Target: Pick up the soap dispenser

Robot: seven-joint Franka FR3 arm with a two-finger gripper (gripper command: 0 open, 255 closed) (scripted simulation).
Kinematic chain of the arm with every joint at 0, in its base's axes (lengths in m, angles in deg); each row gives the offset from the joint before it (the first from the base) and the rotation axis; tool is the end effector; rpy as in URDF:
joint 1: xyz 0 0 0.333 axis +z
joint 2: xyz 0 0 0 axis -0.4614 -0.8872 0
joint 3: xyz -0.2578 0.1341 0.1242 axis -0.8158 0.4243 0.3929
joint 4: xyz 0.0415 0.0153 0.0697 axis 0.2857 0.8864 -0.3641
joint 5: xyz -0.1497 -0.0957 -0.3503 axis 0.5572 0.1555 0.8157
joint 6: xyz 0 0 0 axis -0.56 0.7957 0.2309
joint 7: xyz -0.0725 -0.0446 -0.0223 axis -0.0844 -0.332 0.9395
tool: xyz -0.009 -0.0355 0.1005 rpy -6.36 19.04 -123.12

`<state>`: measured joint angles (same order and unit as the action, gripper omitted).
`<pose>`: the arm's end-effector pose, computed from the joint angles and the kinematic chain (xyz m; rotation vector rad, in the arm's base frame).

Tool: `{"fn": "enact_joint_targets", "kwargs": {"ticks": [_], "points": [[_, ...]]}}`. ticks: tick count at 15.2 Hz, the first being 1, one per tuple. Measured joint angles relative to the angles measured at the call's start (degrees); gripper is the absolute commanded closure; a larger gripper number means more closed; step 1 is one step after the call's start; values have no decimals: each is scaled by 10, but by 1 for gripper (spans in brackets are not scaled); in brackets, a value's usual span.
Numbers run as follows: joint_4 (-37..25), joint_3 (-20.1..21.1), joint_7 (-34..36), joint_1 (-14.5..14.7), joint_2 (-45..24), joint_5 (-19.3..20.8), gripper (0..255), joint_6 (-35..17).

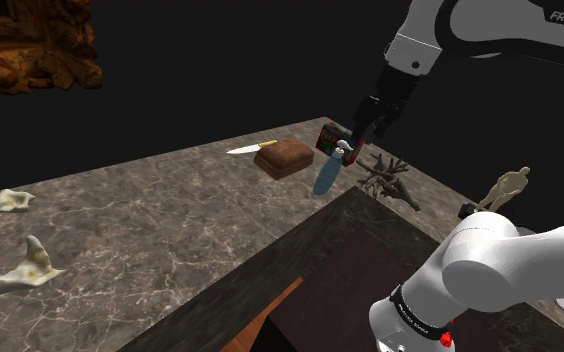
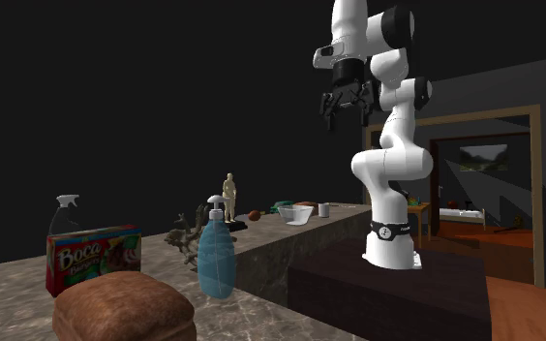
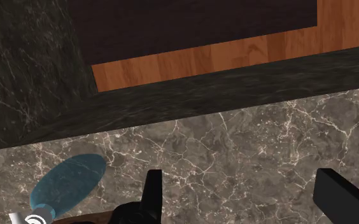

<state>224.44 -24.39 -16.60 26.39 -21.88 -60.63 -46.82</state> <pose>0.3137 -0.0165 0.5702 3.1115 -0.2640 0.0444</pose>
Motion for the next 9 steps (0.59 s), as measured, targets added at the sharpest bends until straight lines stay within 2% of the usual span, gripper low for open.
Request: {"fn": "enact_joint_targets", "kwargs": {"ticks": [3,9], "points": [[-2,-14,-11,-5,-13,5,0,-12],[-17,-83,-73,-26,-98,23,0,-80]]}}
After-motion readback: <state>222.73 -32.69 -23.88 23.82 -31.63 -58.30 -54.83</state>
